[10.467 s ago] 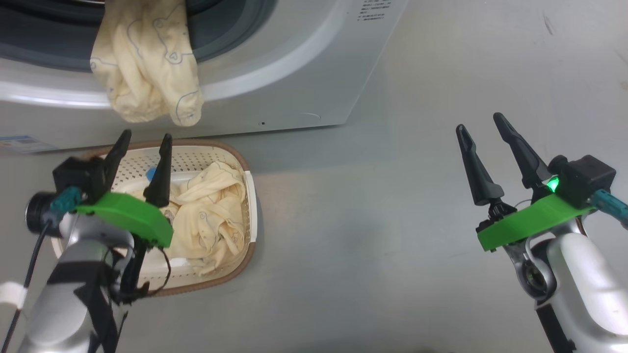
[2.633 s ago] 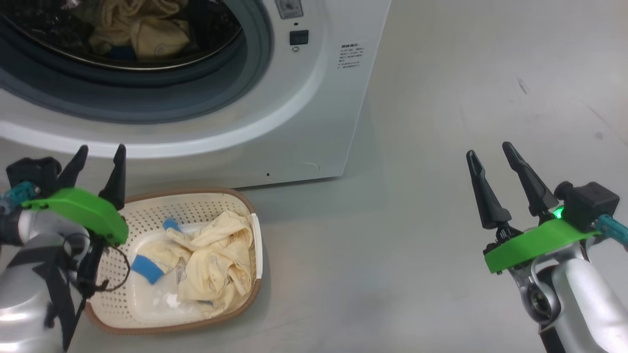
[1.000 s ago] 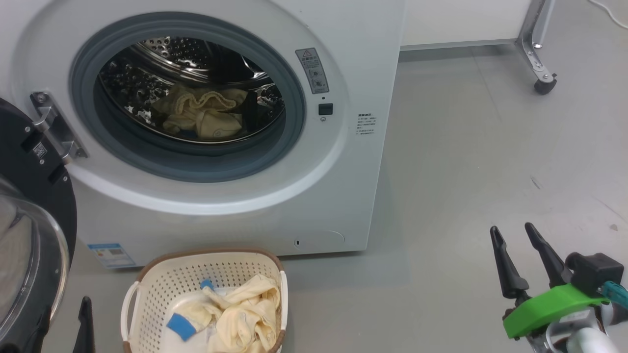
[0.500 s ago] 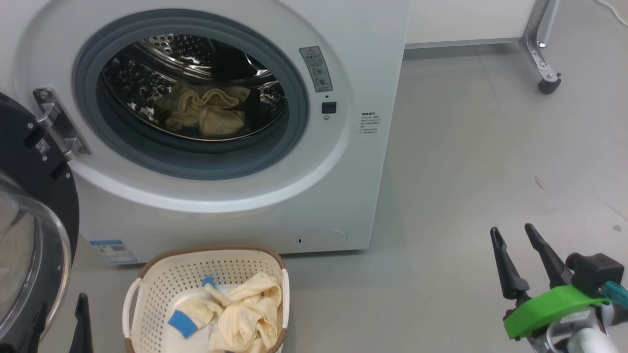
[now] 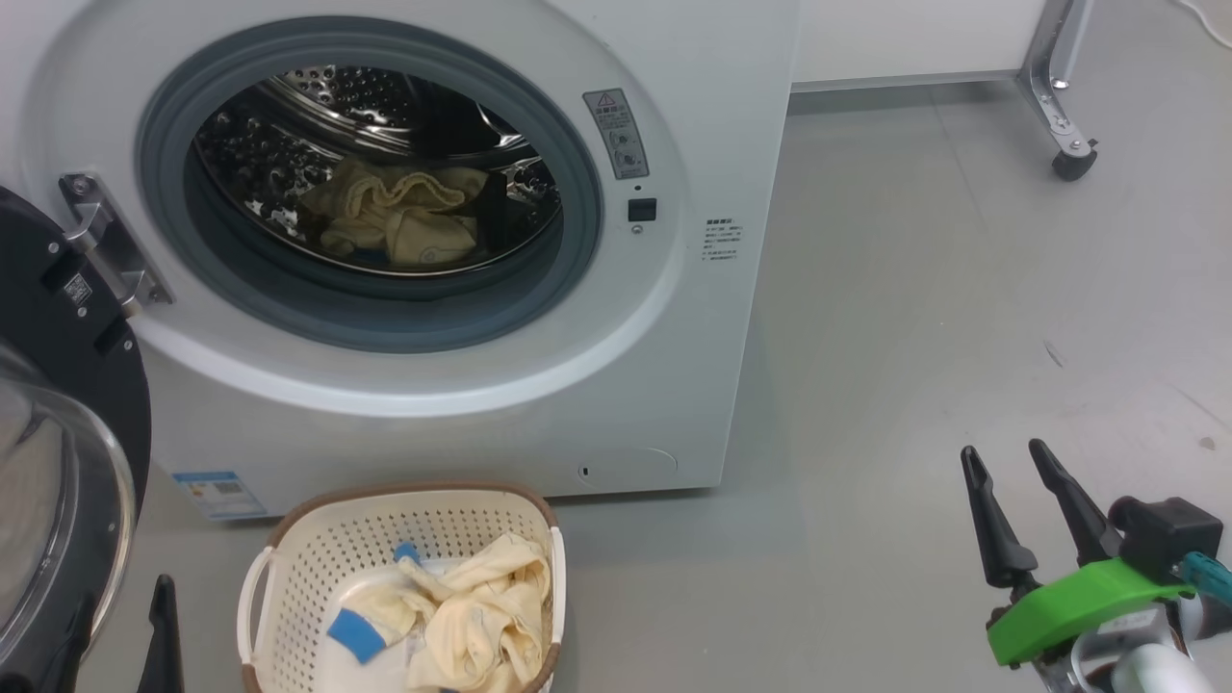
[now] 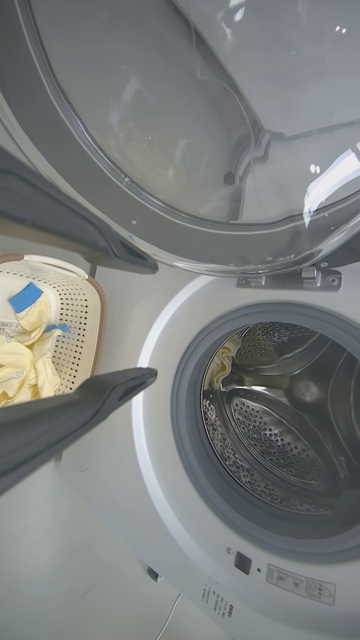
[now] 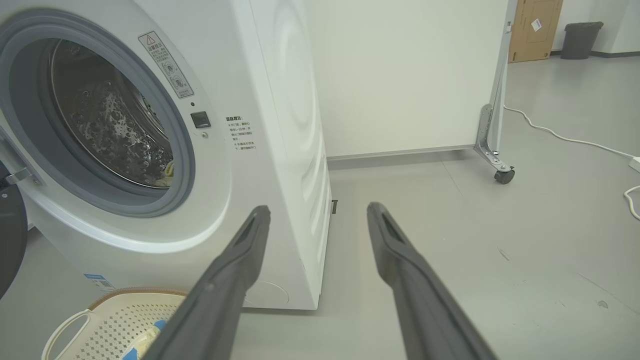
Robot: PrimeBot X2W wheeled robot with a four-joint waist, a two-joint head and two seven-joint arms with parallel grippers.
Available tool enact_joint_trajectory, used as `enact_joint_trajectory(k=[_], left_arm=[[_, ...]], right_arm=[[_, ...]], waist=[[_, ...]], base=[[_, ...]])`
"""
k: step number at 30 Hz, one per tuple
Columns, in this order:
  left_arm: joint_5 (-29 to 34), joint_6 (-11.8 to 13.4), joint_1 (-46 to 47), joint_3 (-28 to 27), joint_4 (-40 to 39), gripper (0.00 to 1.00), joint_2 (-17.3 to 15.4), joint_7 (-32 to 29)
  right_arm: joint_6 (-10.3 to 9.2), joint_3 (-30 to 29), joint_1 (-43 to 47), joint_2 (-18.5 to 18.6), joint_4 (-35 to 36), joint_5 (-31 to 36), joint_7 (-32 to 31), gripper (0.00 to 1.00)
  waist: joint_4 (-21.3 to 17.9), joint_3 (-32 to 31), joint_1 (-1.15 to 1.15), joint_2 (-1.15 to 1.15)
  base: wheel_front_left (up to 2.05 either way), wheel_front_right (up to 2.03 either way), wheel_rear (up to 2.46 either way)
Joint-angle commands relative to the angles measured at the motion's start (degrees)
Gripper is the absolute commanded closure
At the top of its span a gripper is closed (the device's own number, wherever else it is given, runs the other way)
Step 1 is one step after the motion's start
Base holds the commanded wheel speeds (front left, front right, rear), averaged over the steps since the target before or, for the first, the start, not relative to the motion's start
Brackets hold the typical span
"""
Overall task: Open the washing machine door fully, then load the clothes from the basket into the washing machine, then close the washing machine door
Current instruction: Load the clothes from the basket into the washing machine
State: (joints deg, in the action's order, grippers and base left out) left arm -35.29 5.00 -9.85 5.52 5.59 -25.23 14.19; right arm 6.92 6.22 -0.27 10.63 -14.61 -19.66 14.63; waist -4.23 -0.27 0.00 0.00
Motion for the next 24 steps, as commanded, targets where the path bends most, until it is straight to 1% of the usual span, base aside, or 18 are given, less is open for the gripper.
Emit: enact_joint_trajectory(k=[1, 14, 19, 24], left_arm=[[0.46, -0.19, 1.93, -3.04, -1.85, 0.00, -1.44, 0.81], [0.62, -0.11, 2.53, -2.09, -1.66, 0.00, -1.33, 0.67], [0.56, -0.31, 3.07, -1.17, -1.00, 0.00, -0.86, 0.52], [0.72, -0.59, 4.81, -0.13, -0.25, 0.00, -0.51, 0.22]], right_arm=[[0.57, 1.05, -1.90, 1.34, 1.41, -0.29, 0.37, 0.00], [0.57, 1.42, -2.12, 1.45, 1.48, -0.44, 0.37, 0.00], [0.57, 2.12, -2.54, 1.36, 1.53, -0.49, 0.37, 0.00], [0.57, 2.84, -3.99, 1.36, 1.98, -0.73, 0.37, 0.00]], waist=[[-0.06, 0.03, 0.00, 0.00], [-0.57, 0.59, 0.00, 0.00], [-1.79, 1.25, 0.00, 0.00], [-3.54, 3.98, 0.00, 0.00]], base=[[0.00, 0.00, 0.00], [0.00, 0.00, 0.00], [0.00, 0.00, 0.00], [0.00, 0.00, 0.00]])
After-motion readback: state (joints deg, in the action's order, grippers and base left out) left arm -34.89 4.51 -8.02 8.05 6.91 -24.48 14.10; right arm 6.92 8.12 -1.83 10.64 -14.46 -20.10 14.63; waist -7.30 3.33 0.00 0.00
